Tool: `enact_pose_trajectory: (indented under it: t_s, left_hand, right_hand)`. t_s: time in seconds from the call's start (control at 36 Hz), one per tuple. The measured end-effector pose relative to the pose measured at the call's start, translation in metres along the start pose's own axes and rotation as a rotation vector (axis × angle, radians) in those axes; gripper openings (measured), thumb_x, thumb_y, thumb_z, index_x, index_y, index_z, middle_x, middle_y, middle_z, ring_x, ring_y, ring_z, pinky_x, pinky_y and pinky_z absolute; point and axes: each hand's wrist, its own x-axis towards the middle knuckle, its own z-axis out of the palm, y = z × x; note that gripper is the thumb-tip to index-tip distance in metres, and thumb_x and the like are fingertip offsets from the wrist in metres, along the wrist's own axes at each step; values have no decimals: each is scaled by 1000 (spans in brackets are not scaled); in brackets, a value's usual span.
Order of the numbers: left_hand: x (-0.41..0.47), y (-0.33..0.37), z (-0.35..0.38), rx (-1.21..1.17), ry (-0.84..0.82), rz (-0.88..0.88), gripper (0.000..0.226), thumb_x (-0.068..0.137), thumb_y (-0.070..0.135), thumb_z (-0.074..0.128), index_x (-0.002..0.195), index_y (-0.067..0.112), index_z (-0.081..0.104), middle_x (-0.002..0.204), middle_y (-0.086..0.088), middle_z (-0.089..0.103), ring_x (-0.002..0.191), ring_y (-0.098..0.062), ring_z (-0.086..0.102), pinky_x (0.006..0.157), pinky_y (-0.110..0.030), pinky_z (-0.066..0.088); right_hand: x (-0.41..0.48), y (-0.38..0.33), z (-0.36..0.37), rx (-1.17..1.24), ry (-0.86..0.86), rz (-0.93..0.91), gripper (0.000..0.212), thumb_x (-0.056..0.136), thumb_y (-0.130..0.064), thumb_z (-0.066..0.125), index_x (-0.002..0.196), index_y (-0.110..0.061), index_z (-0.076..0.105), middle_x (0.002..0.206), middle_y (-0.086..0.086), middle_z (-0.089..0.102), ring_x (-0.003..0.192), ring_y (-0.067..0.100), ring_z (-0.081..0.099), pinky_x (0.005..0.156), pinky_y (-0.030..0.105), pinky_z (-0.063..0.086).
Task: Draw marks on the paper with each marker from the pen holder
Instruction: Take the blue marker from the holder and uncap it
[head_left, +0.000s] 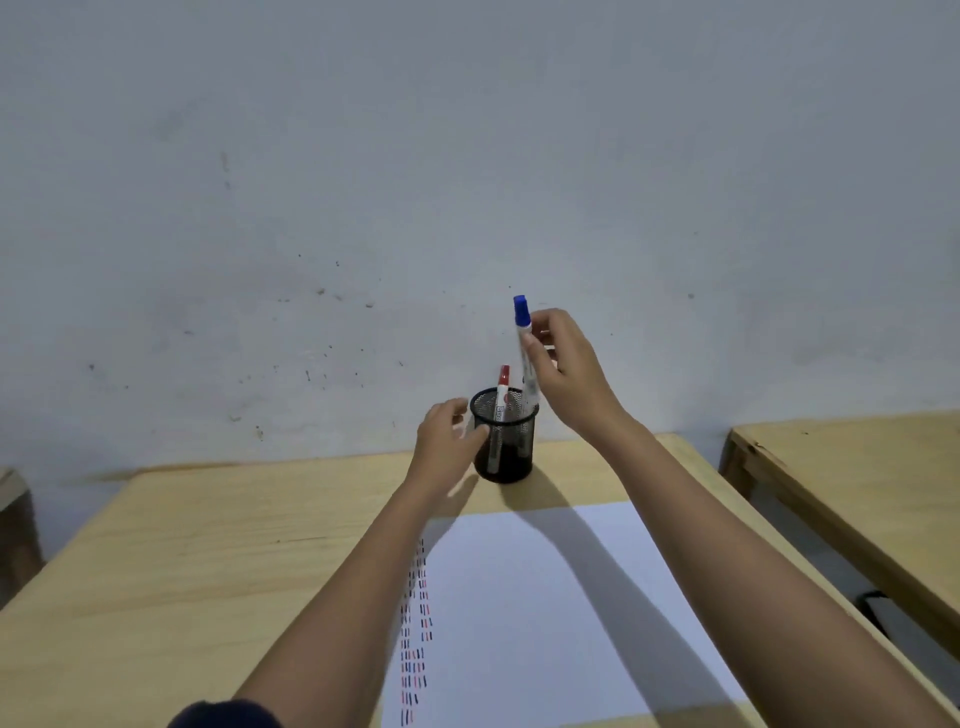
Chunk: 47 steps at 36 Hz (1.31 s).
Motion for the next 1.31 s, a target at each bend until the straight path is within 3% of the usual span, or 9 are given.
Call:
enact_pose_trajectory:
  t_s: [0.11, 0.25, 0.47, 0.61, 0.69, 0.78, 0.97, 1.11, 1.31]
  left_hand:
    - [-19, 37, -27, -149, 81, 109, 22, 87, 10, 61, 109, 8, 63, 102, -5, 65, 91, -13, 59, 76, -5, 44]
    - [-51, 67, -50, -368, 39, 167, 15, 93, 17, 53, 95, 13, 67, 85, -4, 68, 83, -19, 66, 87, -29, 54]
    - [-95, 59, -55, -222, -45, 188, 14, 85, 12, 65, 83, 25, 69, 80, 0, 72, 74, -10, 68, 85, -34, 54]
    - [-108, 53, -55, -271, -62, 142, 7, 84, 6, 65, 86, 12, 69, 79, -6, 71, 72, -13, 68, 87, -36, 55]
    - [-113, 52, -58, -325, -33, 113, 6, 85, 5, 64, 87, 9, 68, 79, -9, 70, 75, -18, 68, 88, -35, 55]
    - [-115, 50, -64, -410, 15, 94, 7, 87, 3, 61, 90, 2, 67, 80, -12, 68, 74, -16, 68, 81, -24, 56]
    - [-123, 33, -69, -530, 28, 31, 15, 88, 4, 60, 99, -5, 64, 84, -13, 67, 69, -7, 70, 73, -13, 54]
    - [-129, 29, -64, -573, 20, 25, 14, 89, 3, 58, 101, 0, 63, 85, -9, 66, 69, -6, 69, 74, -13, 54]
    - [-132, 25, -61, -512, -5, 72, 20, 90, 1, 56, 108, -4, 63, 85, -8, 67, 69, -4, 68, 75, -14, 54]
  right_hand:
    - [-21, -13, -7, -56, -100, -27, 20, 98, -21, 40, 105, -6, 52, 105, 7, 50, 77, 8, 54, 67, 9, 44]
    - [-54, -7, -5, -220, -223, -71, 16, 98, -21, 41, 106, -11, 52, 98, -1, 47, 86, 17, 51, 78, 27, 43]
    - [-93, -19, -3, -301, -350, -90, 17, 97, -19, 43, 107, -10, 52, 97, 0, 44, 84, 21, 47, 72, 26, 37]
    - [-103, -26, -8, -264, -428, -72, 16, 96, -20, 44, 104, -10, 54, 94, 2, 49, 85, 23, 49, 72, 28, 40]
    - [-108, -28, -14, -150, -415, 12, 11, 95, -21, 47, 100, -17, 55, 97, 4, 59, 88, 26, 54, 75, 37, 46]
    - [-113, -26, -23, -34, -368, 105, 8, 92, -19, 53, 96, -24, 57, 92, -2, 64, 84, 26, 60, 68, 31, 45]
    - [-128, -15, -23, 393, -132, 334, 12, 75, -6, 74, 86, -7, 69, 76, 6, 67, 71, 17, 58, 70, 26, 47]
    - [-140, -14, -1, 827, 83, 534, 14, 78, 3, 66, 83, -10, 66, 58, -9, 63, 56, 4, 57, 62, 14, 48]
    - [-144, -23, 28, 1319, 263, 738, 9, 86, -2, 59, 82, -9, 62, 69, -2, 62, 58, 3, 59, 57, 9, 50]
